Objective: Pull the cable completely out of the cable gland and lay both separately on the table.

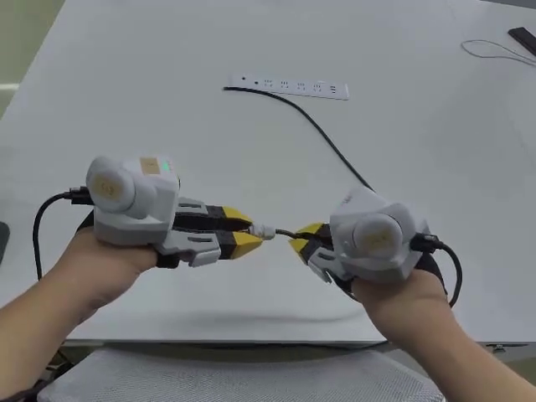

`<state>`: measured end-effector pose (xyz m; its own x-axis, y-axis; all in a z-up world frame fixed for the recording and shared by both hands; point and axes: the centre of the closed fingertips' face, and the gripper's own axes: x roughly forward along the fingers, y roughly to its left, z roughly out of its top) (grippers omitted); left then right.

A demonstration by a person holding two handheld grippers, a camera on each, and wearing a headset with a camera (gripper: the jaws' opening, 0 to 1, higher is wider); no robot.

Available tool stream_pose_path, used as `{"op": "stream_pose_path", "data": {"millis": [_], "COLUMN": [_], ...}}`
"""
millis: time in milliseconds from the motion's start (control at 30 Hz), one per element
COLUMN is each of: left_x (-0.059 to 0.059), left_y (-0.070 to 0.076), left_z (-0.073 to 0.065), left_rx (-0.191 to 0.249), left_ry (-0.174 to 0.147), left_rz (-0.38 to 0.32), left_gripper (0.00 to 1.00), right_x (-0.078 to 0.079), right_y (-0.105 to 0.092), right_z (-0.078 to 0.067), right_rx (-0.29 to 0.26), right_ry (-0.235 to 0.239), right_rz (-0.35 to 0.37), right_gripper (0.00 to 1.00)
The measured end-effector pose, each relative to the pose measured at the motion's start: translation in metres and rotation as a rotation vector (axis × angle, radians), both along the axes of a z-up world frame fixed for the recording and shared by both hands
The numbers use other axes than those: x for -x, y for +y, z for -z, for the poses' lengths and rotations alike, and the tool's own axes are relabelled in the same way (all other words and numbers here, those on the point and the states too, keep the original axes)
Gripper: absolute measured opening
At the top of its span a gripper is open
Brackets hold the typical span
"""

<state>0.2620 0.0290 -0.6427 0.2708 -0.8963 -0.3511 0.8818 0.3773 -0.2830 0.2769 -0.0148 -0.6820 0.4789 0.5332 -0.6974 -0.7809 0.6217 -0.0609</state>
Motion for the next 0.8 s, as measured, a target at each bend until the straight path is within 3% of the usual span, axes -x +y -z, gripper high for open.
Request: {"op": "stream_pose_path", "data": {"millis": [233, 367, 800], "left_x": [0.000, 0.000, -0.002], "left_y": [0.002, 0.002, 0.002], "left_z": [-0.001, -0.002, -0.006], "left_rx": [0.001, 0.007, 0.025], "left_ry": [0.004, 0.002, -0.004], "left_rz": [0.001, 0.000, -0.003], "left_gripper": [0.15, 0.15, 0.15], "right_x": [-0.003, -0.003, -0.008], "right_y": [-0.018, -0.028, -0.061], "right_z": [0.014, 0.022, 0.049], "right_rx": [0.005, -0.042, -0.037], "right_ry": [0.039, 0.097, 0.167], "right_rz": [0.069, 0.153, 0.293], "right_gripper": [0.00, 0.00, 0.00]}}
